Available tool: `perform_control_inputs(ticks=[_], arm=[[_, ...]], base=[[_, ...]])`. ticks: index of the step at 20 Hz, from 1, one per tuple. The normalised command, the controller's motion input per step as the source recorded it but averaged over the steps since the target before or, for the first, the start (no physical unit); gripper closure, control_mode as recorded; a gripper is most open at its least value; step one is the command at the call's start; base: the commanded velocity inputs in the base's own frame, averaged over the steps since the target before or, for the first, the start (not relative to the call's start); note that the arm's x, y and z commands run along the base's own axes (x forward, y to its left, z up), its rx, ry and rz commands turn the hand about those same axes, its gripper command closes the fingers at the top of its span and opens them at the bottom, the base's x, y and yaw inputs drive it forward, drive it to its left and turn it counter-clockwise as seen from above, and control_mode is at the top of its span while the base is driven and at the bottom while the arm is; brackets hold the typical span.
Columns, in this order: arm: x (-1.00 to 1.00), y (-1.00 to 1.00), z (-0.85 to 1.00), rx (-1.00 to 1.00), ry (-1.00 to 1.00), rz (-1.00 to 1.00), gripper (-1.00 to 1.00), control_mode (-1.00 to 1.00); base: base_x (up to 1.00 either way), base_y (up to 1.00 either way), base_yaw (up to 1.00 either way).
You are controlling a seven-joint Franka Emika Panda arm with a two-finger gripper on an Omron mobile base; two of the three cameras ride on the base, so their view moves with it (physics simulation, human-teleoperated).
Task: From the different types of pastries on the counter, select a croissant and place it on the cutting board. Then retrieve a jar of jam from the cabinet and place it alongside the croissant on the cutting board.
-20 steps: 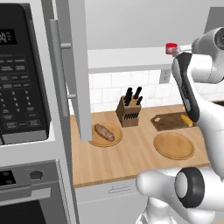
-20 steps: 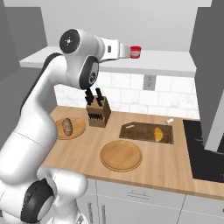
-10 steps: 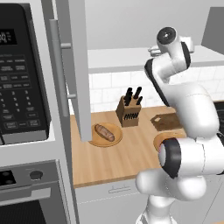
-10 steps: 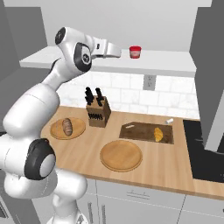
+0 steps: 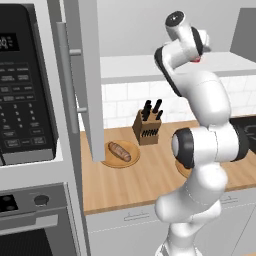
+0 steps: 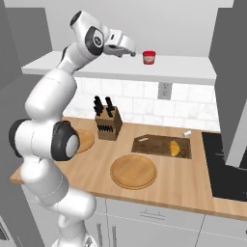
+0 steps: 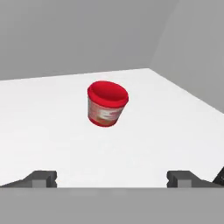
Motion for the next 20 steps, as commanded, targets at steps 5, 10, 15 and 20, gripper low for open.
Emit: perform_control_inputs(ticks=[5, 10, 15, 20], arm=[[0.00, -0.46, -0.68, 0.16, -0.28, 0.10, -1.00, -1.00], [0.12, -0.22, -0.17, 0.13, -0.19, 0.01, -1.00, -1.00], [0.81, 0.00, 0.07, 0.06, 0.02, 0.00, -1.00, -1.00], [0.86, -0.17, 0.44, 0.04, 0.04, 0.00, -1.00, -1.00]], base=[[0.00, 0.00, 0.00], [0.00, 0.00, 0.00], [0.00, 0.00, 0.00], [0.00, 0.00, 0.00]])
